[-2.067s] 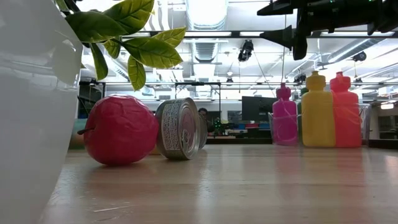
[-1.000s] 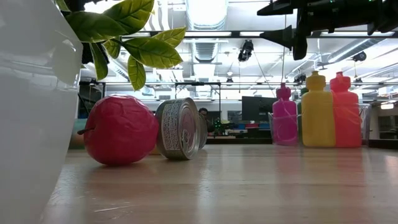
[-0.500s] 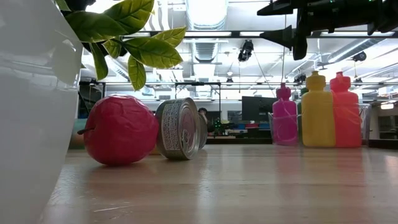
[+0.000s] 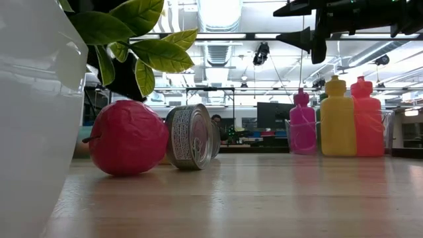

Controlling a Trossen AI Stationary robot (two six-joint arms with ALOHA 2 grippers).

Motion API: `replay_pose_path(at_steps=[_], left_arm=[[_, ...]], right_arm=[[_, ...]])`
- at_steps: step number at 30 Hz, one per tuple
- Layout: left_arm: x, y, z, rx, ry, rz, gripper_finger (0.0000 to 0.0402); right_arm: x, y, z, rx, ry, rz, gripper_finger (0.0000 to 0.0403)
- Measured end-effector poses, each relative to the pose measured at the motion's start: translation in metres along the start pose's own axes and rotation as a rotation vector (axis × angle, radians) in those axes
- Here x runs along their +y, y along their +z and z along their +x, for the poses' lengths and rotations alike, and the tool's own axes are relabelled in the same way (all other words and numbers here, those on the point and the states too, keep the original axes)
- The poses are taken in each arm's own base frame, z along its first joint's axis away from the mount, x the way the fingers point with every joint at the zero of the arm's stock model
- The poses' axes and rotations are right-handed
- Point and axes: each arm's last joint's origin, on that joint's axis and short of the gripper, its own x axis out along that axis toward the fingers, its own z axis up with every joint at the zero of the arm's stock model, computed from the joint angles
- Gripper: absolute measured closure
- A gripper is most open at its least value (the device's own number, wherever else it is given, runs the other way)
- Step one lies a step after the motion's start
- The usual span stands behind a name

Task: Pick & Place Food Item
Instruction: Put the red apple into the green bin

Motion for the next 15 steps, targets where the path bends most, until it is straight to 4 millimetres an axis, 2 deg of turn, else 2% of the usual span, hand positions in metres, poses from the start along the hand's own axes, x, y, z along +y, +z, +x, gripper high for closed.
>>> replay_pose_path(at_steps=[15], left_arm=[[0.009, -0.01, 0.032, 0.079, -0.024, -0.014, 0.0009]], right_arm=[[0.0, 0.0, 0.0, 0.0, 0.0, 0.0, 0.0126]])
